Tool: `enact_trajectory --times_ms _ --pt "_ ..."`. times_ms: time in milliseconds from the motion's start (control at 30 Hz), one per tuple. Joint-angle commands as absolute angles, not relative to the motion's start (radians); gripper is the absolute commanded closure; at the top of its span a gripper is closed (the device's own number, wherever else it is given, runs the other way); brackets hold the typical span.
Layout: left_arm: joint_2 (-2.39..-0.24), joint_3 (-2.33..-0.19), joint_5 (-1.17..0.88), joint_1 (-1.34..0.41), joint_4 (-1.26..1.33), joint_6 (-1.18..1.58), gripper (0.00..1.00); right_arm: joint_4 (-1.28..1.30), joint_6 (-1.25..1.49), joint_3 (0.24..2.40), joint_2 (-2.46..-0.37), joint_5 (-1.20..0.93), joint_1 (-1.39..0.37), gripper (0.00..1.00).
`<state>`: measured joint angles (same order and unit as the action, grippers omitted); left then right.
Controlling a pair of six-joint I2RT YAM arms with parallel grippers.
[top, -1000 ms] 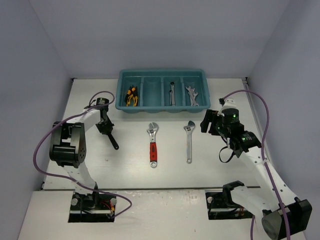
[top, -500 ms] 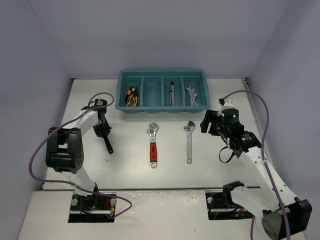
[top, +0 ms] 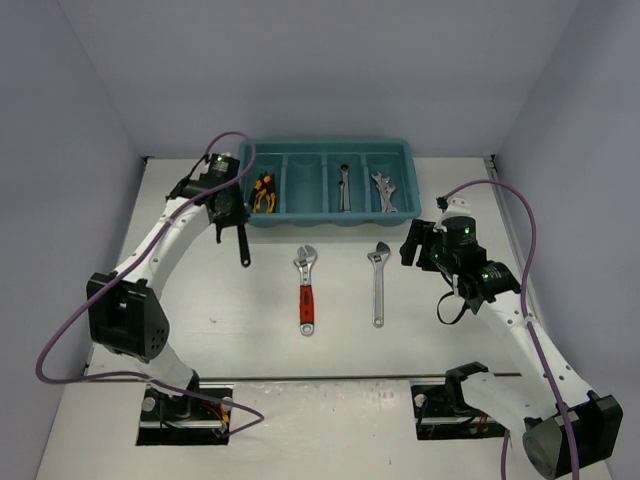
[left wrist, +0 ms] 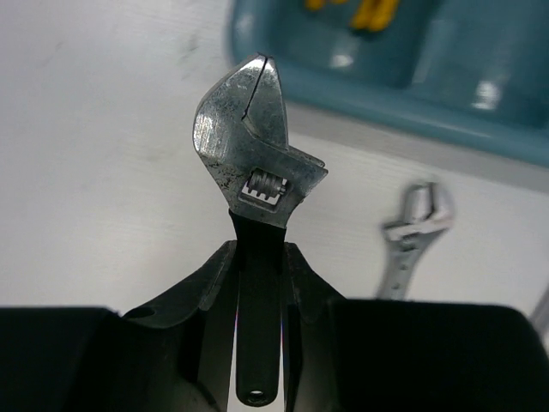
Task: Sort the tools into containers
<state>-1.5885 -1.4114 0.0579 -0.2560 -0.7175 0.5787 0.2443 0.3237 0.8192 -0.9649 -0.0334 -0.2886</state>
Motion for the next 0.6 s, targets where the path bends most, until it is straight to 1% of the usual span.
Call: enact_trajectory --times_ms 0,100,233,367,467,567 --pt "-1.650 -1.633 0.037 -0.363 -0.692 0.539 1.00 0.207 0.327 0.865 -0.957 -0.020 -0.285 0.34" --pt "-1.797 -1.864 0.031 -0.415 -0.685 0.521 1.00 0.204 0.339 0.860 -0.951 -0.035 -0.285 0.34" --pt "-1.978 -2.120 0.000 -0.433 -0.655 0.471 1.00 0.206 0.348 0.855 -0.950 -0.053 -0.285 0.34" --pt "-2.155 -2.333 -0.050 -0.436 -0.629 0.428 1.00 0.206 0.348 0.845 -0.943 -0.066 -0.285 0.34" --pt "-2.236 -2.426 -0.066 -0.433 -0.581 0.429 1.00 0.206 0.347 0.842 -0.943 -0.075 -0.285 0.34" --pt "-2.301 -2.401 -0.080 -0.424 -0.452 0.456 1.00 0.206 0.347 0.842 -0.948 -0.088 -0.285 0.34"
